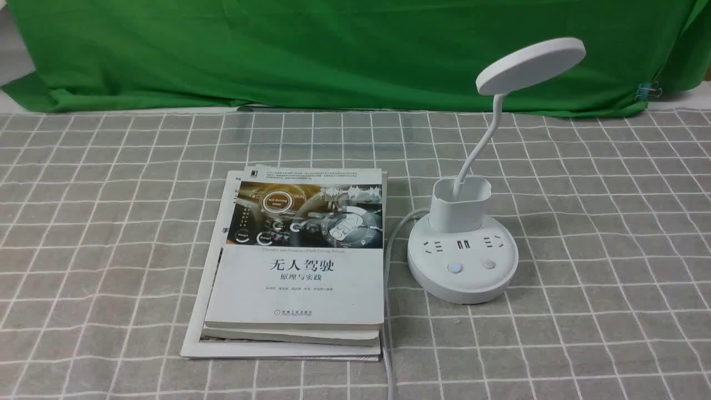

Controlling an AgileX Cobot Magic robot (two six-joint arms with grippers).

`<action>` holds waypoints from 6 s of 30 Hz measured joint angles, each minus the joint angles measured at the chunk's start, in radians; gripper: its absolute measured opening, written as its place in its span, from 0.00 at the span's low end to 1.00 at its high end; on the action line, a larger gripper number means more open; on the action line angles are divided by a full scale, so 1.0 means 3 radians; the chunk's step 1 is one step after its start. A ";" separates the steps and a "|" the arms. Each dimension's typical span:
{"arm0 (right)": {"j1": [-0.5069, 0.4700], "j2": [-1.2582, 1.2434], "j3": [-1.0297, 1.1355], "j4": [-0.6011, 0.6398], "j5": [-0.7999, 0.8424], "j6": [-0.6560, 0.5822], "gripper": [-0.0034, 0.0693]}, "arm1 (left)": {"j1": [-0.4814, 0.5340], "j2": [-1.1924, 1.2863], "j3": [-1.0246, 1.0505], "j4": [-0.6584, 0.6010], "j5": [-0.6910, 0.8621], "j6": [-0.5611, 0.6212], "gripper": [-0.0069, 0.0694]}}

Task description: Turn on the desk lamp on the grey coffee tablecloth with your hand.

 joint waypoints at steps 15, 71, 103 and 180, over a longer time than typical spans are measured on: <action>0.0000 0.0000 0.0000 0.0000 -0.0003 0.0000 0.38 | 0.0000 0.0000 0.0000 0.0000 0.0000 0.0000 0.12; 0.0616 0.4144 -0.2900 0.0563 0.1838 -0.0248 0.09 | 0.0000 0.0000 0.0000 0.0000 0.0000 0.0002 0.12; 0.1110 0.6046 -0.4093 0.0418 0.1525 -0.0195 0.09 | 0.0000 0.0000 0.0000 0.0000 0.0000 0.0000 0.12; 0.1171 0.3352 -0.2603 0.0310 0.1668 0.0438 0.08 | 0.0000 0.0000 0.0000 0.0000 -0.0003 0.0001 0.12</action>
